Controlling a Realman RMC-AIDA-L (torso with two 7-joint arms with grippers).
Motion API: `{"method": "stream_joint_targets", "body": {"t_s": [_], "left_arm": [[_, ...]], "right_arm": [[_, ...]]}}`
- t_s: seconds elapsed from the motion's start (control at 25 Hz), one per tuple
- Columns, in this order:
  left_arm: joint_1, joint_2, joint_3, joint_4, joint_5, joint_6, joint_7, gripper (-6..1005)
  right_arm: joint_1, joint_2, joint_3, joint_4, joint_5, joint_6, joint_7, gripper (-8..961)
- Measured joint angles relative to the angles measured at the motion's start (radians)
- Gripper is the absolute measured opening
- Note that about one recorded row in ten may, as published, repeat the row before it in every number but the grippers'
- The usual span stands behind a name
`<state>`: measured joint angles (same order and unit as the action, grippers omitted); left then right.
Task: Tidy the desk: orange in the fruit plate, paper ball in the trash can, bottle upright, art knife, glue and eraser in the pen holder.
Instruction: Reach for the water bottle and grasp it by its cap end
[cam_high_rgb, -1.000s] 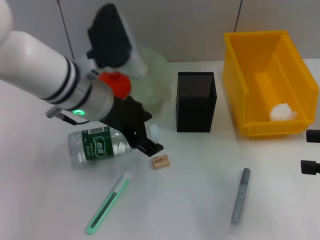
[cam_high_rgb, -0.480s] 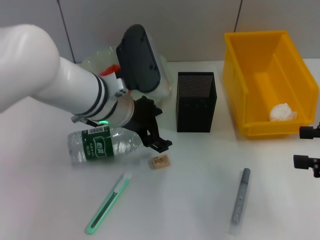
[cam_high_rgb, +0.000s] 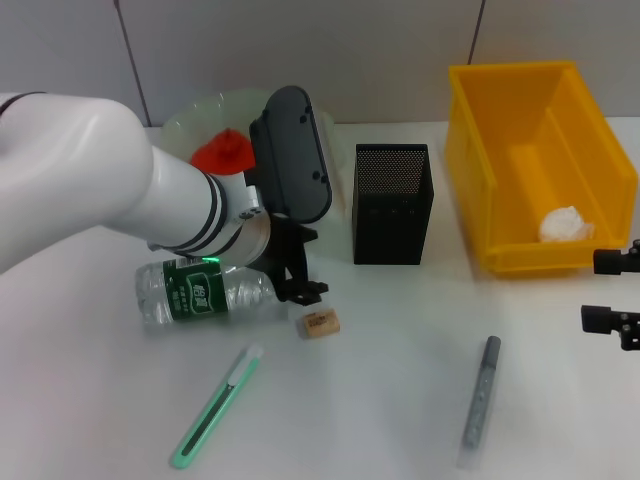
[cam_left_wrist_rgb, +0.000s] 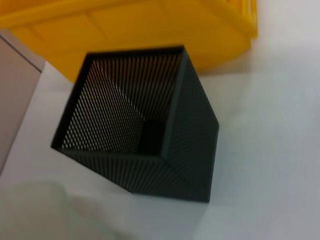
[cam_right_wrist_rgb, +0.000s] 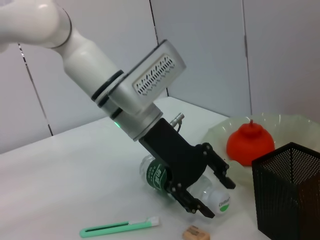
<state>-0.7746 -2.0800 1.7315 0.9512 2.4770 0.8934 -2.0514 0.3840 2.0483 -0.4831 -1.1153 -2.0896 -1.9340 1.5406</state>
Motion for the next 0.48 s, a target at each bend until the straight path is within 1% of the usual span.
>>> {"method": "stream_joint_targets", "body": {"t_s": [0.16, 0.36, 0.48], "left_arm": [[-0.013, 0.000, 0.003, -0.031, 0.014, -0.019, 0.001, 708], [-0.029, 0.000, 0.011, -0.053, 0.035, -0.035, -0.001, 638], [-0.038, 0.000, 0.014, -0.059, 0.055, -0.032, -0.008, 625]], "right_arm": [[0.010, 0.001, 0.000, 0.001, -0.013, 0.002, 0.003, 777], [0.019, 0.006, 0.000, 0.001, -0.030, 0.012, 0.006, 777], [0.023, 0.007, 0.000, 0.000, -0.036, 0.013, 0.009, 777]]}}
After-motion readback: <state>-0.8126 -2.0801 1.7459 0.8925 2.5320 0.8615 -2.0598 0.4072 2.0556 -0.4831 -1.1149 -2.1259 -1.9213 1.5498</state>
